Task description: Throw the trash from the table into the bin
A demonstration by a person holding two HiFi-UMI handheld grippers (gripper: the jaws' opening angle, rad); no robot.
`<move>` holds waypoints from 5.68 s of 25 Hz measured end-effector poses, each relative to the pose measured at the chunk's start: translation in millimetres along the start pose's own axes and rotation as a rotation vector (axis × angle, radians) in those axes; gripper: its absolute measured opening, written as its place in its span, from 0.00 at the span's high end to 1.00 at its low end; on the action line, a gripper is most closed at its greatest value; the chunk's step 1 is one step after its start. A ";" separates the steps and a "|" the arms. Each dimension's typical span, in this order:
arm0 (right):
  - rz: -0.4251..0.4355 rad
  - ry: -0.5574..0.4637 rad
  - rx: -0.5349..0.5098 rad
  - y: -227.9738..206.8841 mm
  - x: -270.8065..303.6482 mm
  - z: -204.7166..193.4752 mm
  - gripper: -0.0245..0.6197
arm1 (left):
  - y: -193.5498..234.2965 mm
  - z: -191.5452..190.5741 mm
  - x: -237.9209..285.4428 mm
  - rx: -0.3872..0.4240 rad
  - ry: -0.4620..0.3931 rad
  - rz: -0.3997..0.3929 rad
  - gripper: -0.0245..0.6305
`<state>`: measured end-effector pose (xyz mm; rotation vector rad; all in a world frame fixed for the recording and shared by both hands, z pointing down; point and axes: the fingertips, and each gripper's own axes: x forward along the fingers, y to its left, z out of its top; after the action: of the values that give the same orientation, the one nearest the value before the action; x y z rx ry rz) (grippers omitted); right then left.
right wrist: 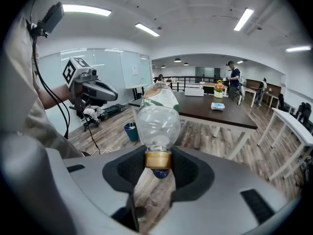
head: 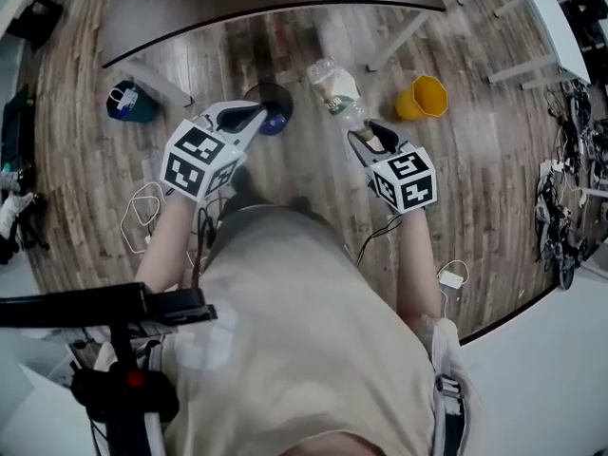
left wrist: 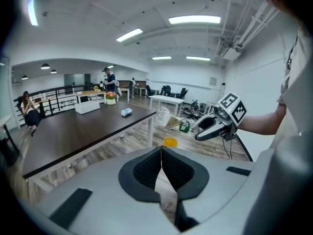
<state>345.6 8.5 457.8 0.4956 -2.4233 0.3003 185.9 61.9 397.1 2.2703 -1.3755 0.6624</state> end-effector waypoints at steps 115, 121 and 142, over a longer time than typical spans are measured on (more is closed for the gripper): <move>0.113 0.318 0.454 31.5 528.3 -49.7 0.93 | 338.9 -293.3 94.5 -0.438 0.124 0.062 0.94; 0.172 0.029 0.534 59.4 450.5 100.7 0.94 | 362.8 -186.0 27.8 -0.314 -0.007 0.043 0.94; 0.236 -0.384 0.335 126.1 184.8 293.4 0.94 | 250.6 32.5 -57.5 0.010 -0.246 -0.207 0.94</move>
<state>-1.5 -25.6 337.3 0.4410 -2.8255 0.7852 -55.8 -24.4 360.9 2.5247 -1.2177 0.3326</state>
